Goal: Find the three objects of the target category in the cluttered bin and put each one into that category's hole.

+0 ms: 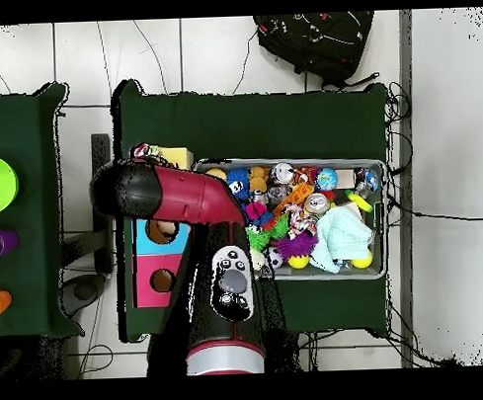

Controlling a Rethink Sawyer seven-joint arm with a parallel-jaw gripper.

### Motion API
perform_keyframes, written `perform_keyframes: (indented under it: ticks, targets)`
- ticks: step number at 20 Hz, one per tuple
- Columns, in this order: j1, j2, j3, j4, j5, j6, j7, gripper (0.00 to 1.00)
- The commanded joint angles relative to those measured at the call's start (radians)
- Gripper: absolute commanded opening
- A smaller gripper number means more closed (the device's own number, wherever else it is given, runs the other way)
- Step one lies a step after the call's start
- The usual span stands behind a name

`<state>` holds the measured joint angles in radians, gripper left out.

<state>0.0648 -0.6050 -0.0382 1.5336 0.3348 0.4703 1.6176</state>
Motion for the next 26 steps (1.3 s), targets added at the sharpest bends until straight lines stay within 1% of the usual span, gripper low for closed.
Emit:
perform_keyframes:
  ticks: [1, 12, 19, 26]
  targets:
    - [-0.047, 0.034, 0.1, 0.12, 0.01, -0.044, 0.163, 0.0]
    - [-0.027, 0.059, 0.09, 0.093, 0.007, -0.066, 0.194, 0.0]
    - [-0.023, 0.066, 0.087, 0.08, 0.007, -0.063, 0.194, 0.0]
    - [-0.02, 0.053, 0.091, 0.113, 0.013, -0.092, 0.21, 0.0]
